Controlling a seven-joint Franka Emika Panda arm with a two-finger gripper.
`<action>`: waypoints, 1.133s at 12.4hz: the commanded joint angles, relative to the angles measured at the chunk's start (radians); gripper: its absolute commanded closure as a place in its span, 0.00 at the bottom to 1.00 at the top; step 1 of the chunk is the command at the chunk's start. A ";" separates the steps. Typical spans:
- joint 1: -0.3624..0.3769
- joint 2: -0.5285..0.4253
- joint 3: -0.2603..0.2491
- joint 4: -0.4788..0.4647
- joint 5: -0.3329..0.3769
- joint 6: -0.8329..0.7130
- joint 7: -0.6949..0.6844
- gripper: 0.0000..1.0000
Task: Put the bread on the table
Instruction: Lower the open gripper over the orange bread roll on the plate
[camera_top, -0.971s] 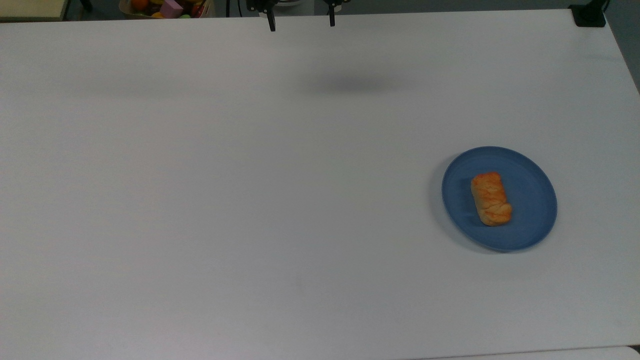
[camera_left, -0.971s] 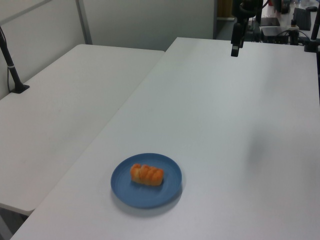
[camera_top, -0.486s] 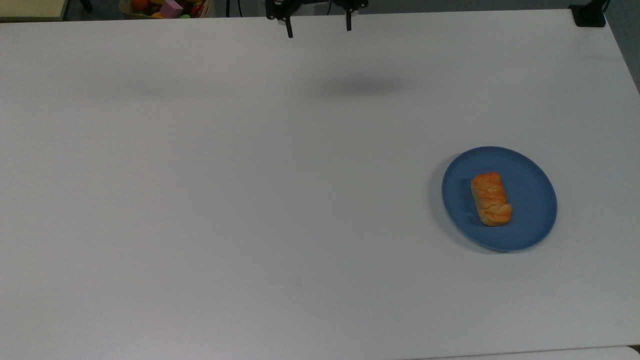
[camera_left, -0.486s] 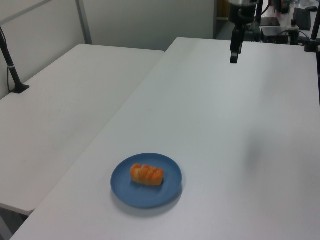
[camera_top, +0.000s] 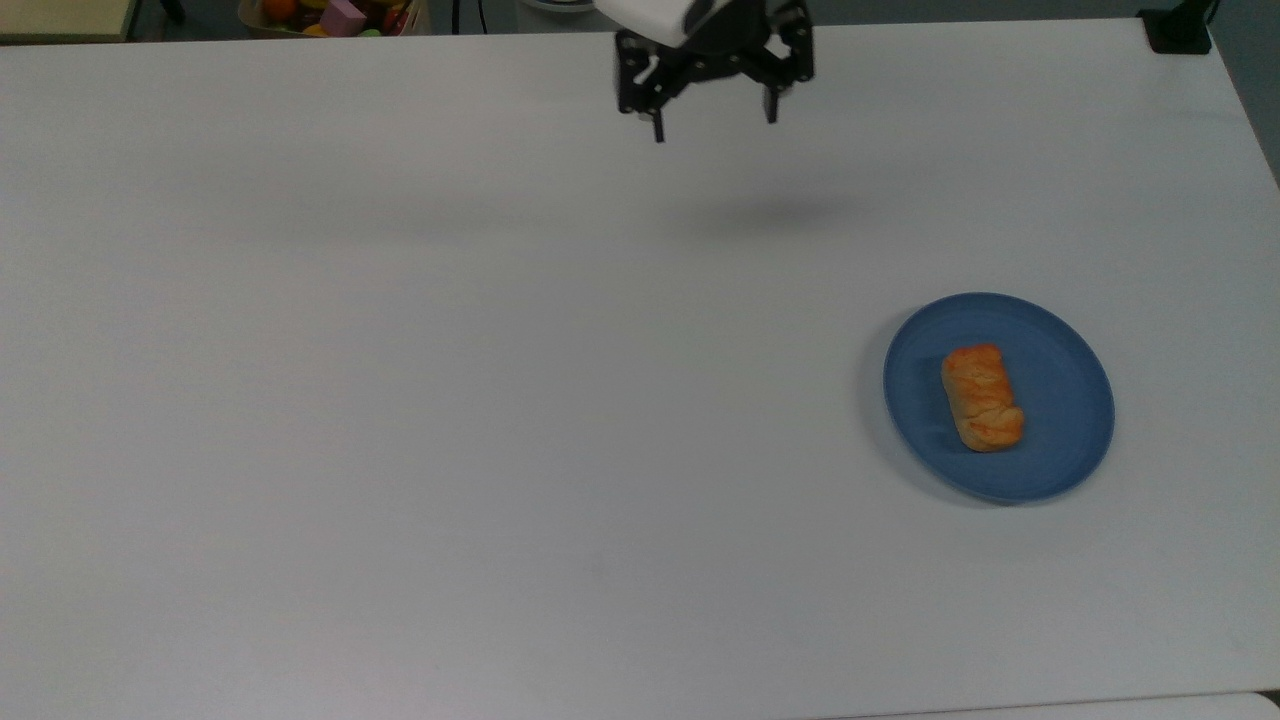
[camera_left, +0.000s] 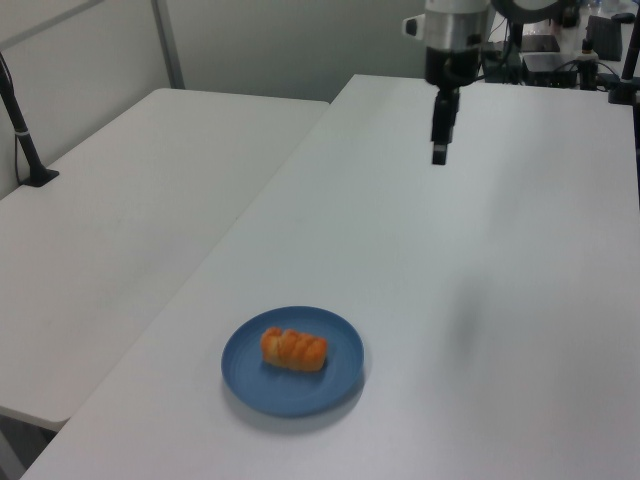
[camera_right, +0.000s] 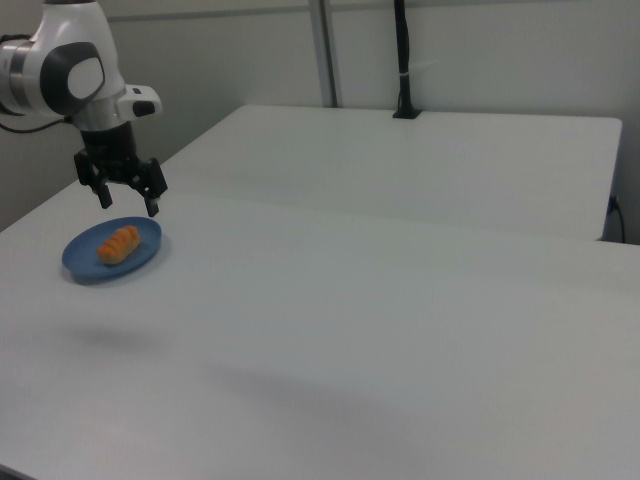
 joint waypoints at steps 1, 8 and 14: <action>0.086 0.150 -0.011 0.186 -0.016 -0.002 0.096 0.00; 0.228 0.366 -0.011 0.317 -0.077 0.294 0.289 0.00; 0.285 0.588 -0.014 0.414 -0.149 0.527 0.443 0.00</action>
